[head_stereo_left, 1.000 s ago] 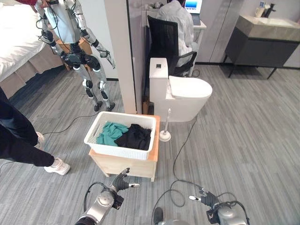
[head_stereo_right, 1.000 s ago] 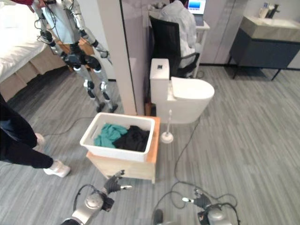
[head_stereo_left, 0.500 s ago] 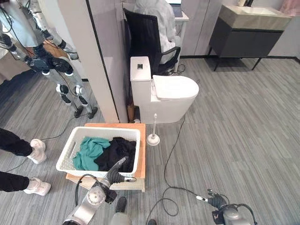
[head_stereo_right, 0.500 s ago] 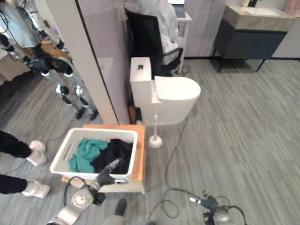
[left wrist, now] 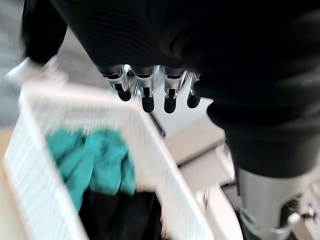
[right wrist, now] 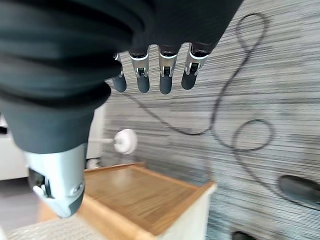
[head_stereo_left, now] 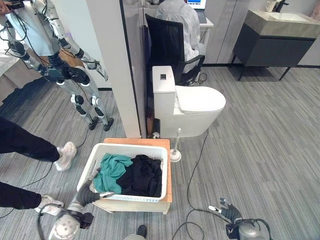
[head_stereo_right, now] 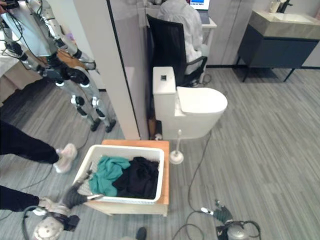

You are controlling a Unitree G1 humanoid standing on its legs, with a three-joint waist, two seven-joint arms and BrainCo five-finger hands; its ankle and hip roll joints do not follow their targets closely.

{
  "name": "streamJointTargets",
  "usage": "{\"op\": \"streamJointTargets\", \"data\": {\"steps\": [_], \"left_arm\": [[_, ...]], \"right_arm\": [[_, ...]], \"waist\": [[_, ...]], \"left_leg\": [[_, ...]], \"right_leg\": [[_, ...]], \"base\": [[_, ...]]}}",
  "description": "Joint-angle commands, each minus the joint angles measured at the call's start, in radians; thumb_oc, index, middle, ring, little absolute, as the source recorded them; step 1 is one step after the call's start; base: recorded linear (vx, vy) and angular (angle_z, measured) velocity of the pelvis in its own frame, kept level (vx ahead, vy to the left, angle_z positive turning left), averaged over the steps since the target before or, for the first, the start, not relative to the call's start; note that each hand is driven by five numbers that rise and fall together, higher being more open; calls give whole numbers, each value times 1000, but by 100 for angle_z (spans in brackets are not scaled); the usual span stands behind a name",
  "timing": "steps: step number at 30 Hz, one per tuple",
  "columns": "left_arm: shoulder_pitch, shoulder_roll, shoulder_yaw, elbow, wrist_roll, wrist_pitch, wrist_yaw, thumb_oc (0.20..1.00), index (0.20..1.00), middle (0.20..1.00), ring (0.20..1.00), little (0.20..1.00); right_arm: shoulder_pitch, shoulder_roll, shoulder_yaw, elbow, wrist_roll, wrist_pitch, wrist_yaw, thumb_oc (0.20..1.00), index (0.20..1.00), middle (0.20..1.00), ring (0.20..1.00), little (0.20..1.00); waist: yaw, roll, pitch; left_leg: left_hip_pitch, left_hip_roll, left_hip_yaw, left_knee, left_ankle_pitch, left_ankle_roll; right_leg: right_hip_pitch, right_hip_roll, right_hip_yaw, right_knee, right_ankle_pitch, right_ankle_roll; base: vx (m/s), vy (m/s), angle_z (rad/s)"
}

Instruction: Grab the laundry basket,head to the washer,open it,put in the laundry and shut it.

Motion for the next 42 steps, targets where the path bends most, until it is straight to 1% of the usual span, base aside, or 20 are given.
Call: {"op": "streamJointTargets", "data": {"steps": [1, 4, 8, 9, 10, 12, 13, 14, 15, 16, 19, 20, 21, 23, 24, 25, 26, 29, 34, 42], "left_arm": [[-55, 22, 22, -37, 57, -55, 49, 1000, 1000, 1000, 1000, 1000], [-131, 35, 6, 28, 99, -36, 88, 1000, 1000, 1000, 1000, 1000], [-285, 45, -73, 191, 105, 17, 130, 1000, 1000, 1000, 1000, 1000], [-291, 46, -76, 197, 104, 15, 132, 1000, 1000, 1000, 1000, 1000], [-354, 52, -104, 272, 103, 36, 154, 1000, 1000, 1000, 1000, 1000], [-491, 49, -140, 400, 55, 80, 193, 1000, 1000, 1000, 1000, 1000], [-501, 50, -144, 408, 53, 77, 196, 1000, 1000, 1000, 1000, 1000], [-547, 57, -149, 449, 48, 94, 218, 1000, 1000, 1000, 1000, 1000], [-642, 83, -161, 517, 34, 110, 252, 1000, 1000, 1000, 1000, 1000], [-682, 91, -163, 538, 21, 112, 266, 1000, 1000, 1000, 1000, 1000], [-766, 106, -164, 542, -24, 107, 297, 1000, 1000, 1000, 1000, 1000], [-769, 107, -166, 544, -25, 106, 297, 1000, 1000, 1000, 1000, 1000], [-828, 126, -170, 541, -44, 99, 328, 1000, 1000, 1000, 1000, 1000], [-878, 152, -167, 538, -52, 97, 353, 1000, 1000, 1000, 1000, 1000], [-881, 154, -168, 539, -53, 97, 354, 1000, 1000, 1000, 1000, 1000], [-913, 189, -157, 520, -33, 101, 383, 1000, 1000, 1000, 1000, 1000], [-913, 189, -158, 520, -33, 101, 384, 1000, 1000, 1000, 1000, 1000], [-920, 228, -123, 487, 20, 113, 421, 1000, 1000, 1000, 1000, 1000], [-878, 252, -52, 410, 76, 124, 453, 1000, 1000, 1000, 1000, 1000], [-833, 267, 19, 317, 117, 129, 475, 1000, 1000, 1000, 1000, 1000]], "right_arm": [[-31, -75, -17, -75, -22, -27, 7, 1000, 1000, 1000, 1000, 1000], [-56, -77, -8, -106, -9, -25, 5, 1000, 1000, 1000, 1000, 1000], [-120, -66, 23, -128, 12, -12, 7, 1000, 1000, 1000, 1000, 1000], [-122, -66, 21, -128, 13, -12, 7, 1000, 1000, 1000, 1000, 1000], [-150, -57, 38, -135, 24, -8, 8, 1000, 1000, 1000, 1000, 1000], [-207, -39, 72, -161, 56, 0, 5, 1000, 1000, 1000, 1000, 1000], [-212, -39, 69, -160, 57, 1, 5, 1000, 1000, 1000, 1000, 1000], [-229, -34, 80, -173, 65, 4, 3, 1000, 1000, 1000, 1000, 1000], [-255, -30, 101, -195, 85, 2, 1, 1000, 1000, 1000, 1000, 1000], [-267, -28, 109, -202, 93, -1, -1, 1000, 1000, 1000, 1000, 1000], [-288, -22, 131, -214, 110, -8, -4, 1000, 1000, 1000, 1000, 1000], [-290, -21, 130, -213, 110, -8, -4, 1000, 1000, 1000, 1000, 1000], [-302, -16, 142, -210, 118, -14, -9, 1000, 1000, 1000, 1000, 1000], [-302, -11, 148, -200, 131, -20, -13, 1000, 1000, 1000, 1000, 1000], [-304, -10, 148, -199, 131, -21, -13, 1000, 1000, 1000, 1000, 1000], [-296, 0, 156, -191, 148, -29, -10, 1000, 1000, 1000, 1000, 1000], [-297, 1, 156, -190, 148, -30, -10, 1000, 1000, 1000, 1000, 1000], [-285, 10, 159, -192, 152, -38, -5, 1000, 1000, 1000, 1000, 1000], [-273, 27, 170, -186, 136, -37, -1, 1000, 1000, 1000, 1000, 1000], [-262, 38, 193, -183, 109, -33, 11, 1000, 1000, 1000, 1000, 1000]], "waist": [[11, -32, -34], [7, -35, -39], [1, -41, -40], [2, -41, -39], [-2, -44, -36], [-11, -56, -18], [-9, -57, -14], [-13, -62, -1], [-17, -74, 29], [-17, -81, 50], [-12, -102, 104], [-13, -102, 104], [-9, -119, 141], [-5, -135, 172], [-5, -136, 173], [1, -155, 199], [1, -156, 198], [6, -178, 212], [20, -207, 216], [20, -217, 204]], "left_leg": [[-17, 94, 7, 53, -47, -29], [-4, 99, 9, 34, -52, -33], [1, 106, 14, 15, -39, -38], [0, 106, 14, 16, -38, -38], [-1, 111, 14, 13, -39, -40], [-14, 122, 18, 12, -39, -42], [-21, 122, 17, 15, -31, -42], [-32, 126, 19, 16, -28, -43], [-51, 136, 18, 17, -30, -45], [-69, 138, 16, 24, -28, -45], [-125, 145, 6, 48, -21, -46], [-129, 145, 4, 52, -22, -47], [-170, 147, -5, 78, -22, -47], [-205, 146, -14, 99, -21, -47], [-208, 145, -15, 103, -22, -47], [-239, 143, -24, 114, -21, -47], [-241, 143, -25, 116, -22, -47], [-264, 141, -26, 117, -20, -50], [-281, 146, -26, 119, -22, -52], [-269, 149, -19, 102, -23, -55]], "right_leg": [[-55, -59, -55, 32, 12, 66], [-51, -56, -57, 25, 5, 67], [-55, -55, -57, 18, 14, 70], [-56, -55, -58, 18, 14, 70], [-58, -53, -55, 16, 16, 71], [-78, -46, -50, 18, 17, 72], [-85, -47, -50, 21, 23, 72], [-97, -44, -50, 22, 26, 73], [-120, -35, -46, 27, 26, 73], [-136, -33, -46, 32, 31, 73], [-182, -26, -50, 45, 42, 74], [-185, -26, -51, 46, 42, 74], [-212, -23, -55, 53, 51, 76], [-232, -21, -59, 56, 61, 79], [-233, -22, -60, 56, 61, 79], [-250, -21, -63, 50, 74, 85], [-251, -21, -64, 50, 74, 85], [-267, -21, -65, 41, 85, 88], [-278, -20, -63, 29, 91, 87], [-273, -18, -63, 20, 91, 85]], "base": [[80, 7, 1], [50, 19, 2], [18, 25, 1], [0, 0, 0], [-15, 22, -3], [-35, 2, -1], [-95, -9, -1], [-158, -22, -10], [-206, -37, -11], [-238, -42, -8], [-165, -27, -4], [-156, -29, -1], [-152, -30, -2], [-135, -24, 1], [-105, -16, 14], [-64, -10, 14], [-65, -11, 5], [0, 0, 0], [8, -14, 4], [0, 0, 0]]}}
